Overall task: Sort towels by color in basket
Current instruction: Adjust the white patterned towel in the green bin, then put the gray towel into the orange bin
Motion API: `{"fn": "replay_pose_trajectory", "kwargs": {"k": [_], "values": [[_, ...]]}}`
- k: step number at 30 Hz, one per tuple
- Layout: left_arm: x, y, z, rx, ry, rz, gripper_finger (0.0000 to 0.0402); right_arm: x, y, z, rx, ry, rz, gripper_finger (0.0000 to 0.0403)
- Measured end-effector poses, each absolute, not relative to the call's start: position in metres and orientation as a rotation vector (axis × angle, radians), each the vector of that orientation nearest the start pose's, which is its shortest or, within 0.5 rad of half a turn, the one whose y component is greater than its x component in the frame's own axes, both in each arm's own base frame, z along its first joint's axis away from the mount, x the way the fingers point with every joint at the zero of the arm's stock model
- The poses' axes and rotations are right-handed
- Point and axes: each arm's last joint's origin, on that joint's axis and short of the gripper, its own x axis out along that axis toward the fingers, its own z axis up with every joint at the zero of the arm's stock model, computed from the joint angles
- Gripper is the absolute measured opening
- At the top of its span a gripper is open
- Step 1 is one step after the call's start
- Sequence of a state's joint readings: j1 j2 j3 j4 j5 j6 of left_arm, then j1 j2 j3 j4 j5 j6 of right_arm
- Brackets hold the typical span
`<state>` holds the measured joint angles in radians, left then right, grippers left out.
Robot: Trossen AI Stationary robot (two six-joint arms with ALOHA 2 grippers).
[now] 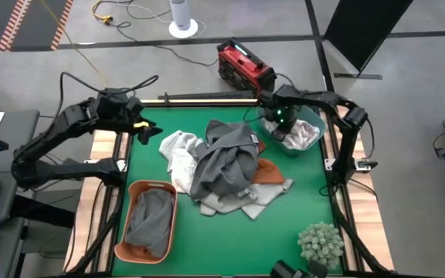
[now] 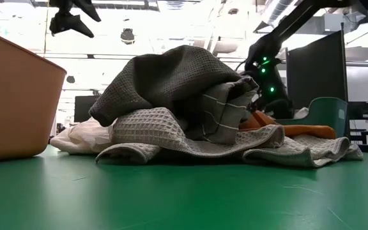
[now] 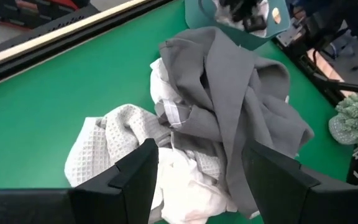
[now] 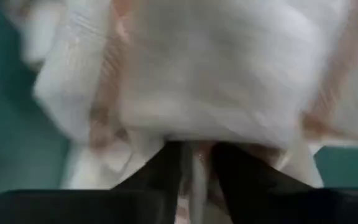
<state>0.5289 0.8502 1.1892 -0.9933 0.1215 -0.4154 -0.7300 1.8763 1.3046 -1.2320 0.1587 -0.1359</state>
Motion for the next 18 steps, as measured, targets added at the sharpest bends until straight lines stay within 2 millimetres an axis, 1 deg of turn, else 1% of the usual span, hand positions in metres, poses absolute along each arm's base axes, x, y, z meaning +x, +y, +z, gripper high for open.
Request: {"fn": "replay_pose_trajectory", "kwargs": {"k": [2, 4, 7, 9, 12, 14, 16, 18], "values": [[0.117, 0.065, 0.38, -0.609, 0.551, 0.528, 0.0222, 0.227, -0.218, 0.192, 0.489, 1.746, -0.497, 0.0163], [0.119, 0.066, 0.379, -0.611, 0.562, 0.534, 0.0222, 0.222, -0.22, 0.205, 0.509, 1.705, -0.507, 0.0194], [0.12, 0.067, 0.378, -0.611, 0.567, 0.534, 0.0222, 0.215, -0.221, 0.225, 0.52, 1.676, -0.53, 0.0241], [0.121, 0.067, 0.378, -0.614, 0.569, 0.524, 0.0222, 0.209, -0.22, 0.242, 0.531, 1.677, -0.538, 0.0267], [0.122, 0.066, 0.379, -0.624, 0.565, 0.489, 0.0222, 0.201, -0.214, 0.278, 0.561, 1.652, -0.581, 0.0292], [0.121, 0.065, 0.38, -0.625, 0.548, 0.464, 0.0222, 0.196, -0.206, 0.308, 0.534, 1.568, -0.615, 0.0302], [0.12, 0.064, 0.382, -0.609, 0.529, 0.455, 0.0222, 0.193, -0.196, 0.34, 0.471, 1.42, -0.655, 0.0305], [0.12, 0.064, 0.383, -0.583, 0.53, 0.45, 0.0222, 0.192, -0.187, 0.366, 0.416, 1.232, -0.689, 0.0306]]}}
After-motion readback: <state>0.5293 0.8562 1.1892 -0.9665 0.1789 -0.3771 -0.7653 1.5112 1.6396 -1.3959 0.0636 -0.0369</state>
